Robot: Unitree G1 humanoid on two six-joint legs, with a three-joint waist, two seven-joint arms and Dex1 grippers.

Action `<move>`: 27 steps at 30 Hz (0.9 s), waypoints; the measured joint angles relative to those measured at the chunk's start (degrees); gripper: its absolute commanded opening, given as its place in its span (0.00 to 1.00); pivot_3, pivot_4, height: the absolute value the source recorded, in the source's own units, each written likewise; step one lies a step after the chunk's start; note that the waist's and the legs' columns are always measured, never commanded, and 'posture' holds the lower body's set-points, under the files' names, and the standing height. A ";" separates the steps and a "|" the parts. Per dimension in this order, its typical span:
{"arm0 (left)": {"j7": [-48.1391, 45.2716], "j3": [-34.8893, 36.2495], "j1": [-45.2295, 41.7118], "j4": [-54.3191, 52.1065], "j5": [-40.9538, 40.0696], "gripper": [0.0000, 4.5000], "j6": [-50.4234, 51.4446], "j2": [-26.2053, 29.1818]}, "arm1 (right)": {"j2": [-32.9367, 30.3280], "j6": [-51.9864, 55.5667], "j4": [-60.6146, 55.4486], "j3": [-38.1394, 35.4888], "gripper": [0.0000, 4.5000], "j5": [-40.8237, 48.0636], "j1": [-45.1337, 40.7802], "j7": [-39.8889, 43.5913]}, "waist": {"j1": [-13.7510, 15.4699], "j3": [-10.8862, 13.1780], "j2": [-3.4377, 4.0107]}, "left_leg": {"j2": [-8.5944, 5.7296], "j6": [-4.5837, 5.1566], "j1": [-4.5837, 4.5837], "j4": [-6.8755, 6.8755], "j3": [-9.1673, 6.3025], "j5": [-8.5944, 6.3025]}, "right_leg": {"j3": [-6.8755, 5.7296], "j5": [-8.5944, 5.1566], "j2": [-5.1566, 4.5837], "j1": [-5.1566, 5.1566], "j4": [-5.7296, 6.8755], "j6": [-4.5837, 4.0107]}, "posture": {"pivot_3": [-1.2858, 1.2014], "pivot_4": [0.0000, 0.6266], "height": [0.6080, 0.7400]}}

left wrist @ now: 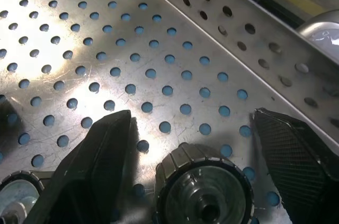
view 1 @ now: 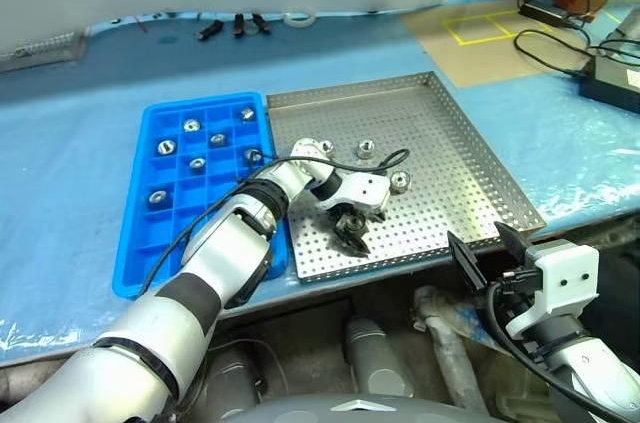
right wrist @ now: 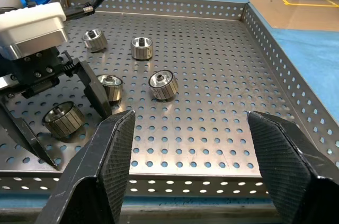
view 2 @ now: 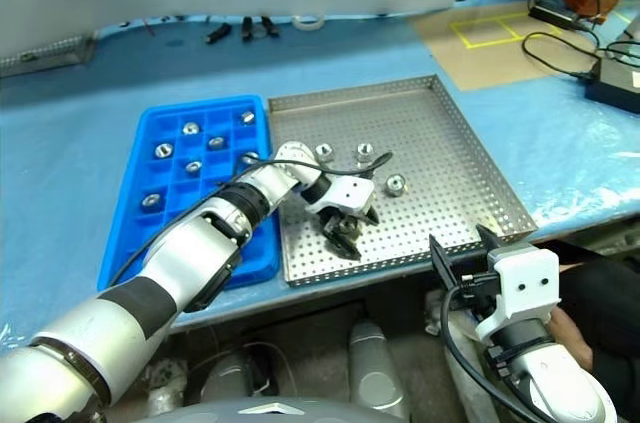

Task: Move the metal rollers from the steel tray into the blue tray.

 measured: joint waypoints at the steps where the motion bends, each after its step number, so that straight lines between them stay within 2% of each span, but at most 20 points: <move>1: 0.18 0.01 0.00 0.00 0.36 0.87 -0.30 0.14 | 0.00 0.05 0.00 0.00 0.80 -0.06 -0.11 0.01 | -0.22 0.00 0.00 | -0.02 0.06 0.01 0.05 -0.03 -0.04 | -0.04 0.01 -0.03 0.12 -0.06 -0.02 | 0.20 0.24 1.00; 5: 0.34 0.07 0.01 0.45 0.99 0.87 -0.56 0.62 | -0.05 0.43 0.01 0.08 0.80 -0.36 -1.25 0.07 | -1.33 0.00 0.00 | -0.04 0.24 0.37 0.14 -0.22 -0.21 | -0.26 0.01 -0.05 1.00 -0.67 -0.01 | 0.20 0.24 1.00; 9: 0.51 0.33 0.06 0.49 1.57 0.87 -0.59 0.92 | -0.09 0.91 0.14 0.55 0.80 -0.63 -2.59 0.21 | -2.31 0.00 0.00 | -0.30 0.37 0.44 0.17 -0.28 -0.30 | -0.29 0.01 -0.28 1.30 -0.78 -0.02 | 0.21 0.24 1.00; 12: 0.17 0.71 0.22 0.48 1.49 0.74 -0.63 0.87 | -0.15 1.07 0.26 0.55 0.80 -0.88 -2.75 0.49 | -2.56 0.00 0.00 | -0.39 0.46 0.46 0.19 -0.28 -0.35 | -0.31 0.02 -0.37 1.37 -0.84 -0.03 | 0.21 0.24 1.00; 15: 0.65 0.89 0.36 0.54 1.56 0.53 -0.62 0.58 | -0.25 1.34 0.26 0.54 0.80 -0.94 -2.86 0.95 | -2.57 0.00 0.00 | -0.57 0.52 0.46 0.19 -0.31 -0.38 | -0.36 0.03 -0.54 1.41 -0.84 -0.04 | 0.21 0.24 1.00; 16: 0.47 0.89 0.44 0.62 1.62 0.53 -0.63 0.36 | -0.26 1.48 0.30 0.52 0.80 -0.99 -2.93 1.13 | -2.55 0.00 0.00 | -0.67 0.56 0.51 0.19 -0.34 -0.41 | -0.41 0.02 -0.65 1.52 -0.86 -0.04 | 0.21 0.24 1.00; 19: 0.43 1.30 0.69 0.63 1.48 0.39 -0.56 0.26 | -0.30 1.76 0.31 0.52 0.80 -1.08 -3.66 1.37 | -2.67 0.00 -0.01 | -0.90 0.78 0.59 0.29 -0.34 -0.53 | -0.47 0.01 -1.08 1.73 -0.93 -0.02 | 0.21 0.24 1.00; 24: 1.02 2.75 0.86 0.73 1.22 0.38 0.39 1.09 | -0.50 2.33 0.52 0.52 0.80 -1.09 -5.17 1.70 | -3.36 0.01 -0.01 | -1.04 0.97 0.51 0.43 -0.44 -0.65 | -0.47 0.01 -1.21 1.85 -1.16 -0.01 | 0.22 0.24 1.00; 27: -0.56 6.37 0.81 0.51 -2.00 0.38 1.87 1.00 | -1.07 2.44 0.94 0.52 0.80 -1.01 -6.59 2.30 | -3.83 0.01 0.00 | -1.04 1.02 0.44 0.44 -0.44 -0.68 | -0.54 0.02 -1.23 1.82 -1.17 -0.04 | 0.24 0.24 1.00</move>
